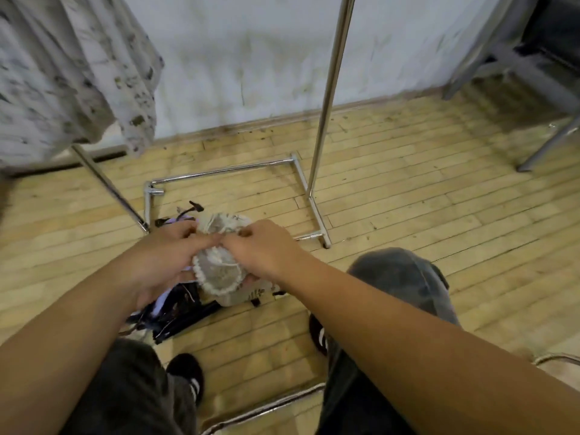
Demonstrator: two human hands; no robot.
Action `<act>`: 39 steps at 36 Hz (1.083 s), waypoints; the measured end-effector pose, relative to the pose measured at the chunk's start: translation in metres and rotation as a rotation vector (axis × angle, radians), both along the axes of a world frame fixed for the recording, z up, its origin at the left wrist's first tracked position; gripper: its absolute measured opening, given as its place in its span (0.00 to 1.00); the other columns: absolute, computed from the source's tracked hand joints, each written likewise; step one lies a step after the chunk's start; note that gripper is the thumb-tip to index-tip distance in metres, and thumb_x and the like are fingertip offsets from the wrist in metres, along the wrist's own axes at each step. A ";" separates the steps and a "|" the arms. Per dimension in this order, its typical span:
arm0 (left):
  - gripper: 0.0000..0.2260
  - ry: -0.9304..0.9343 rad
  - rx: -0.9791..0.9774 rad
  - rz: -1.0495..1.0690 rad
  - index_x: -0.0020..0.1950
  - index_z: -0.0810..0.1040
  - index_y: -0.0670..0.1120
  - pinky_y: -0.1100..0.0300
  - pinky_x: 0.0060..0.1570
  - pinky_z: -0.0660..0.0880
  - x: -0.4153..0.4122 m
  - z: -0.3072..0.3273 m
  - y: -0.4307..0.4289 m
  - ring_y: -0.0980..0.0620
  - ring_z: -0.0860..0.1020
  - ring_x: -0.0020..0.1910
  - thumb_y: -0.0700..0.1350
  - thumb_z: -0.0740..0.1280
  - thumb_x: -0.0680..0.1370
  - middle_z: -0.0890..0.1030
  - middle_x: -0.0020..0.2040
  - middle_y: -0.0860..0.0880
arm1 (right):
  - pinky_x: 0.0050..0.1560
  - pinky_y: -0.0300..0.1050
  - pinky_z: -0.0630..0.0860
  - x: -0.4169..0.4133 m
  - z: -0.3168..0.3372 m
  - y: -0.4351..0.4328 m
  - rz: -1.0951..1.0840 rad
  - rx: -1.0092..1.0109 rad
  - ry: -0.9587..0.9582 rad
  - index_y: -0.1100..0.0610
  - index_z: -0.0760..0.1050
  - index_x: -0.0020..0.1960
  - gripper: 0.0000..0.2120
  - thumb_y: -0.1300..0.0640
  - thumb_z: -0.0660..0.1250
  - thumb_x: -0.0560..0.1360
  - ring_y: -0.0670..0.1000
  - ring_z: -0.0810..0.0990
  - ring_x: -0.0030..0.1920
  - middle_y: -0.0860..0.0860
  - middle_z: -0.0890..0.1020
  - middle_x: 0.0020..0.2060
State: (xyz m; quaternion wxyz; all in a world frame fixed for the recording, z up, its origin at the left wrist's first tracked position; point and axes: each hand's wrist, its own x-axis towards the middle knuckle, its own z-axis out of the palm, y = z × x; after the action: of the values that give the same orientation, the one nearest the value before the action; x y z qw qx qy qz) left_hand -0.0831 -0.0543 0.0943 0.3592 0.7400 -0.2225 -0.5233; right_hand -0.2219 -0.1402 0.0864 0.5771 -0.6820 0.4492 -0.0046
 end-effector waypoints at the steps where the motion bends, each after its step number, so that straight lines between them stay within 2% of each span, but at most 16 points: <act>1: 0.06 -0.044 0.003 0.023 0.58 0.79 0.51 0.61 0.40 0.79 -0.003 0.000 0.008 0.56 0.87 0.42 0.46 0.70 0.81 0.88 0.47 0.52 | 0.36 0.44 0.79 -0.009 -0.003 0.005 0.016 -0.080 0.017 0.56 0.76 0.37 0.17 0.46 0.67 0.78 0.49 0.80 0.33 0.49 0.80 0.32; 4: 0.08 -0.275 0.004 0.009 0.58 0.80 0.52 0.58 0.44 0.79 -0.007 -0.009 0.032 0.55 0.85 0.46 0.44 0.72 0.80 0.86 0.53 0.52 | 0.34 0.50 0.75 -0.033 -0.020 0.016 -0.008 -0.165 0.062 0.54 0.68 0.33 0.18 0.48 0.68 0.77 0.50 0.73 0.30 0.51 0.72 0.28; 6: 0.09 -0.367 -0.006 -0.006 0.57 0.77 0.52 0.53 0.50 0.80 -0.007 -0.020 0.046 0.51 0.83 0.50 0.42 0.72 0.79 0.83 0.56 0.52 | 0.41 0.55 0.83 -0.049 -0.032 0.019 -0.030 -0.156 0.111 0.54 0.72 0.34 0.15 0.49 0.68 0.76 0.52 0.81 0.33 0.53 0.76 0.30; 9: 0.09 -0.469 -0.026 -0.107 0.50 0.70 0.49 0.53 0.44 0.74 -0.004 -0.041 0.067 0.43 0.80 0.52 0.40 0.68 0.81 0.79 0.54 0.51 | 0.47 0.58 0.84 -0.073 -0.047 0.020 -0.021 -0.191 0.206 0.59 0.79 0.39 0.13 0.51 0.69 0.77 0.57 0.86 0.41 0.52 0.83 0.36; 11: 0.12 -0.520 -0.046 -0.204 0.44 0.67 0.48 0.62 0.41 0.70 -0.001 -0.051 0.081 0.45 0.79 0.60 0.37 0.66 0.82 0.77 0.50 0.53 | 0.47 0.57 0.85 -0.086 -0.054 0.019 -0.042 -0.200 0.257 0.58 0.82 0.43 0.09 0.52 0.71 0.77 0.56 0.86 0.42 0.53 0.85 0.40; 13: 0.15 -0.528 -0.043 -0.265 0.41 0.66 0.48 0.74 0.42 0.70 0.001 -0.056 0.091 0.49 0.75 0.70 0.34 0.65 0.82 0.79 0.58 0.52 | 0.44 0.53 0.86 -0.093 -0.057 0.015 -0.077 -0.179 0.278 0.57 0.83 0.43 0.07 0.54 0.72 0.76 0.54 0.86 0.39 0.53 0.85 0.41; 15: 0.15 -0.542 -0.044 -0.324 0.40 0.69 0.48 0.78 0.48 0.70 0.001 -0.057 0.092 0.48 0.74 0.72 0.30 0.63 0.81 0.79 0.64 0.46 | 0.41 0.48 0.86 -0.094 -0.058 0.015 -0.091 -0.181 0.293 0.55 0.83 0.40 0.08 0.54 0.72 0.76 0.51 0.86 0.35 0.51 0.85 0.40; 17: 0.14 -0.611 -0.044 -0.362 0.46 0.80 0.50 0.67 0.57 0.75 -0.001 -0.060 0.090 0.44 0.79 0.65 0.31 0.65 0.80 0.83 0.60 0.44 | 0.40 0.45 0.84 -0.092 -0.059 0.016 -0.087 -0.217 0.305 0.51 0.80 0.38 0.09 0.54 0.72 0.77 0.50 0.86 0.35 0.49 0.85 0.40; 19: 0.16 -0.638 -0.042 -0.417 0.56 0.86 0.50 0.55 0.67 0.73 -0.004 -0.064 0.089 0.45 0.78 0.67 0.32 0.66 0.80 0.82 0.65 0.45 | 0.40 0.44 0.84 -0.093 -0.059 0.018 -0.058 -0.229 0.298 0.48 0.78 0.38 0.10 0.55 0.72 0.77 0.50 0.86 0.37 0.48 0.85 0.39; 22: 0.23 -0.599 -0.031 -0.520 0.69 0.80 0.52 0.59 0.74 0.65 -0.008 -0.069 0.087 0.51 0.67 0.77 0.29 0.63 0.81 0.73 0.76 0.51 | 0.41 0.43 0.84 -0.094 -0.059 0.020 -0.044 -0.223 0.261 0.50 0.83 0.46 0.02 0.53 0.73 0.77 0.50 0.85 0.39 0.47 0.84 0.40; 25: 0.26 -0.560 -0.032 -0.540 0.78 0.71 0.51 0.65 0.73 0.62 -0.011 -0.068 0.082 0.53 0.63 0.80 0.32 0.64 0.82 0.67 0.80 0.53 | 0.48 0.47 0.83 -0.092 -0.057 0.020 -0.080 -0.275 0.148 0.51 0.84 0.59 0.11 0.49 0.71 0.78 0.46 0.83 0.43 0.47 0.85 0.46; 30: 0.30 -0.437 -0.069 -0.540 0.81 0.64 0.57 0.67 0.72 0.61 -0.019 -0.065 0.078 0.57 0.61 0.80 0.38 0.67 0.82 0.62 0.81 0.58 | 0.40 0.45 0.81 -0.079 -0.047 0.028 -0.182 0.025 -0.187 0.54 0.85 0.58 0.12 0.62 0.64 0.81 0.48 0.81 0.36 0.51 0.86 0.41; 32: 0.31 -0.421 -0.083 -0.531 0.81 0.64 0.58 0.70 0.70 0.62 -0.021 -0.064 0.076 0.61 0.62 0.77 0.38 0.67 0.81 0.63 0.80 0.61 | 0.44 0.52 0.82 -0.075 -0.048 0.032 -0.121 0.109 -0.259 0.56 0.83 0.61 0.13 0.64 0.63 0.83 0.51 0.83 0.39 0.55 0.86 0.47; 34: 0.31 -0.390 -0.100 -0.526 0.80 0.64 0.60 0.78 0.64 0.61 -0.025 -0.062 0.074 0.67 0.62 0.73 0.38 0.66 0.81 0.64 0.76 0.66 | 0.47 0.55 0.84 -0.073 -0.054 0.034 -0.014 0.031 -0.248 0.50 0.81 0.65 0.15 0.62 0.62 0.84 0.49 0.85 0.45 0.50 0.86 0.53; 37: 0.32 -0.343 -0.124 -0.517 0.80 0.62 0.61 0.84 0.58 0.60 -0.027 -0.062 0.072 0.71 0.61 0.70 0.37 0.66 0.81 0.63 0.75 0.67 | 0.46 0.39 0.81 -0.071 -0.059 0.036 0.179 -0.066 -0.169 0.38 0.69 0.76 0.23 0.59 0.58 0.86 0.44 0.82 0.60 0.42 0.78 0.67; 39: 0.33 -0.324 -0.117 -0.507 0.81 0.62 0.60 0.85 0.55 0.61 -0.026 -0.062 0.071 0.72 0.60 0.68 0.36 0.66 0.81 0.62 0.73 0.68 | 0.45 0.29 0.74 -0.071 -0.062 0.036 0.278 -0.104 -0.098 0.36 0.63 0.78 0.28 0.62 0.56 0.86 0.45 0.78 0.65 0.42 0.73 0.70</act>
State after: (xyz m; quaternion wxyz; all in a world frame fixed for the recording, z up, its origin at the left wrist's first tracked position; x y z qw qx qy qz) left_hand -0.1094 0.0169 0.0322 0.2190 0.7128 -0.4843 -0.4577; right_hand -0.2926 -0.1038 0.0239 0.5575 -0.7654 0.3210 0.0185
